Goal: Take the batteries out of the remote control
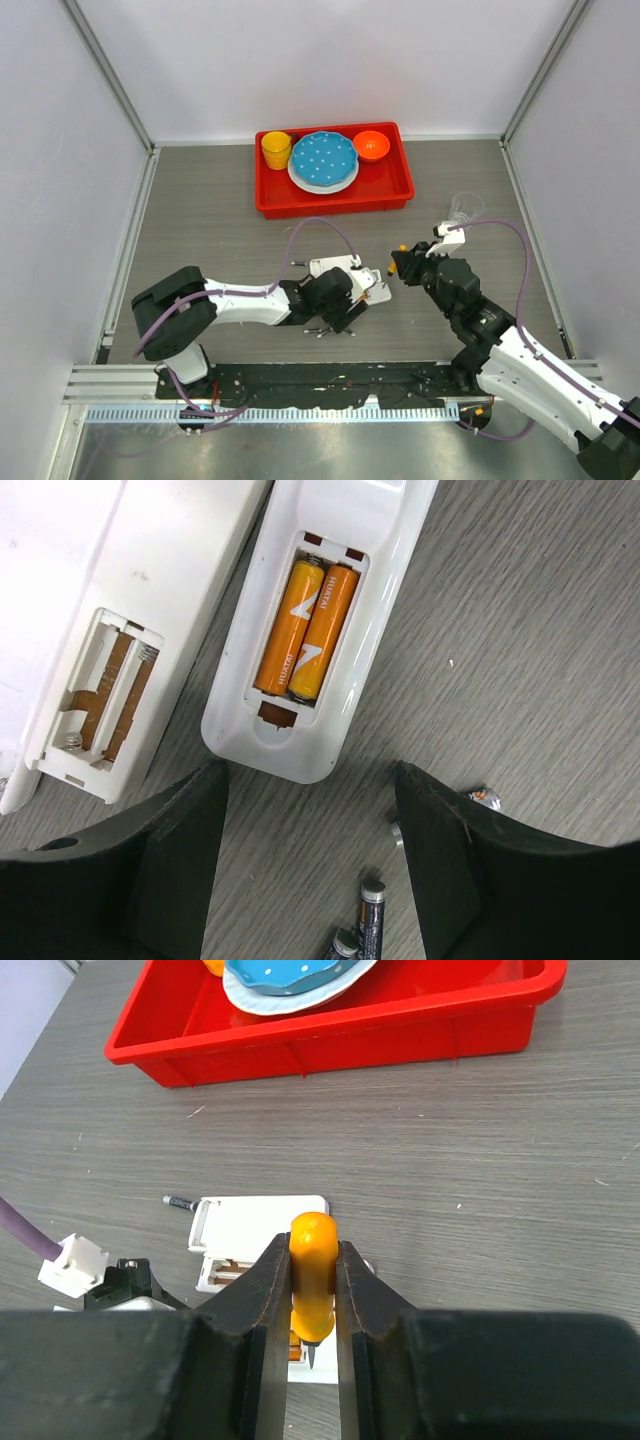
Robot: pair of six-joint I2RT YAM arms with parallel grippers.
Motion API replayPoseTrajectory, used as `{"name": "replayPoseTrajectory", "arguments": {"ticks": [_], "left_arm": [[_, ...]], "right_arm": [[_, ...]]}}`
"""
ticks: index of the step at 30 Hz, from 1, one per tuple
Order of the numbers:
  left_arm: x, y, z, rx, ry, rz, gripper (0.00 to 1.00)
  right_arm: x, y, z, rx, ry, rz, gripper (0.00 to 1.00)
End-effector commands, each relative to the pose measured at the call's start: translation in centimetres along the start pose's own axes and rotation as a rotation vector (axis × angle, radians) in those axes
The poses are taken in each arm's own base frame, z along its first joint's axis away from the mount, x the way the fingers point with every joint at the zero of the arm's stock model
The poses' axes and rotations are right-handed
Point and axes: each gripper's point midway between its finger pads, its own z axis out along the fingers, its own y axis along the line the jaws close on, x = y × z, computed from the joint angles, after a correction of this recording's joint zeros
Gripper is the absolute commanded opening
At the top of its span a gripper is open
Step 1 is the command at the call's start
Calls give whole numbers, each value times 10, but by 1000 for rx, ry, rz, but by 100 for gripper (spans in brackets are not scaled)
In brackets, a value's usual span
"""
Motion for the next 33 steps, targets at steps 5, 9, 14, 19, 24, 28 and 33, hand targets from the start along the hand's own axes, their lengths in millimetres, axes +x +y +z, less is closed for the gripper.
{"name": "replayPoseTrajectory", "arguments": {"ticks": [5, 9, 14, 19, 24, 28, 33], "left_arm": [[21, -23, -2, 144, 61, 13, 66], [14, -30, -7, 189, 23, 19, 65], [10, -39, -6, 236, 15, 18, 65], [8, -46, -7, 279, 18, 21, 64], [2, -41, -16, 261, -24, 38, 66], [3, -17, -17, 138, -31, 23, 66], [-4, 2, -16, 116, -43, -52, 66]], "right_arm": [[-8, 13, 7, -46, -38, 44, 2], [-3, 14, 10, -51, -25, 46, 1], [0, 17, 15, -62, -13, 48, 1], [0, 19, 16, -70, -11, 50, 1], [3, 16, 16, -59, -6, 46, 2], [1, 16, 16, -59, -10, 47, 2], [-1, 16, 15, -58, -17, 46, 2]]}}
